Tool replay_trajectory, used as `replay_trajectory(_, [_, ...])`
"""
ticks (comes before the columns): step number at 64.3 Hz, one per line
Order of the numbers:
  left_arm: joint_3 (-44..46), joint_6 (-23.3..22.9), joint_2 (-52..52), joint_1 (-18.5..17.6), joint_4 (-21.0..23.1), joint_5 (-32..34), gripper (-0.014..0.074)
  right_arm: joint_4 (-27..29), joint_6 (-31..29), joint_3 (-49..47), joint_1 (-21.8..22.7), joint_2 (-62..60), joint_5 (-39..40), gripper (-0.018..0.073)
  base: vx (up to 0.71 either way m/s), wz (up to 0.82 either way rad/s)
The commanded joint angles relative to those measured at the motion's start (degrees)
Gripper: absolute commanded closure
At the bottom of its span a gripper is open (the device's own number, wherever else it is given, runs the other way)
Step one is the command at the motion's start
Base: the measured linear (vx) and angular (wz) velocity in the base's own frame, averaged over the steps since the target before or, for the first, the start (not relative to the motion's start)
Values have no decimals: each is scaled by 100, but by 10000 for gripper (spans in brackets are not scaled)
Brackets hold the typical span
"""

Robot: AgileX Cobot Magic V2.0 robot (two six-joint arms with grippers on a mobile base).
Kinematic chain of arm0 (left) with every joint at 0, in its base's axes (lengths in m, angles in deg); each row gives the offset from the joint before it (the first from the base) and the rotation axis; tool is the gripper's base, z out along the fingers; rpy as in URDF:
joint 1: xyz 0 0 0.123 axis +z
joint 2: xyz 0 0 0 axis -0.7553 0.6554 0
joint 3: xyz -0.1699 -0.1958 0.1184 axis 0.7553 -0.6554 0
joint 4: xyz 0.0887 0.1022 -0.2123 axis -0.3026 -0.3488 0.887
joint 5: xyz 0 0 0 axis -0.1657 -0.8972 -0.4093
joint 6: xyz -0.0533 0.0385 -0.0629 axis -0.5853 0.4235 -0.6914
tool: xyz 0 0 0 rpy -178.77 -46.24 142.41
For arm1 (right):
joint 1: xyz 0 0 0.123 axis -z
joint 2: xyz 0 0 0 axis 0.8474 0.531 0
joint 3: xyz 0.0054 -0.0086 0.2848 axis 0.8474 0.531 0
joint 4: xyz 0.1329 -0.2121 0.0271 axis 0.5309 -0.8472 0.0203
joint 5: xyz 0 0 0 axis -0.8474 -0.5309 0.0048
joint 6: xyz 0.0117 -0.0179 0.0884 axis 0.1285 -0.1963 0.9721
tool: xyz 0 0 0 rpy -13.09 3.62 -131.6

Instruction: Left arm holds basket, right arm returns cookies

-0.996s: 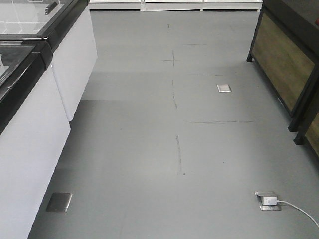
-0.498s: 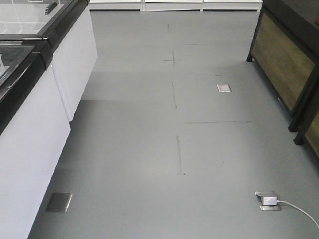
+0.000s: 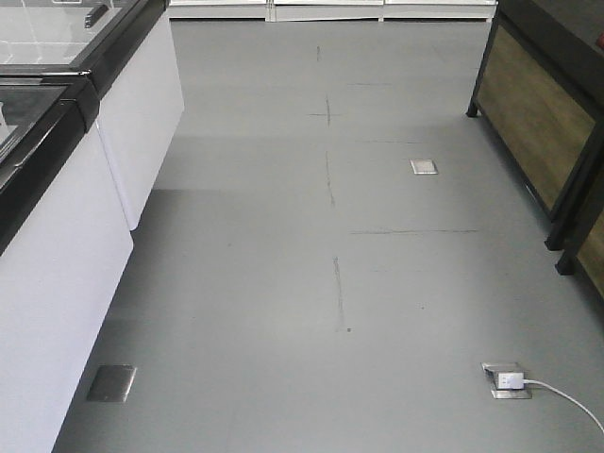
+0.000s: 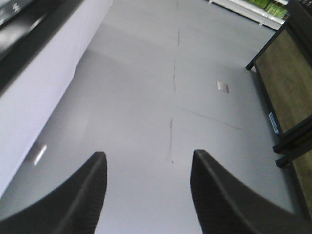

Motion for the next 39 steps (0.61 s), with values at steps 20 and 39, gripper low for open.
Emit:
replay_trajectory(20, [1009,156,1632,3,2155,237,216,-3,-5,16,30,-72,437,567,0,0])
replay_trajectory(39, [2986,736,2333,1393,2434,-1311,216,-3,-5,16,30,-72,437,567,0,0])
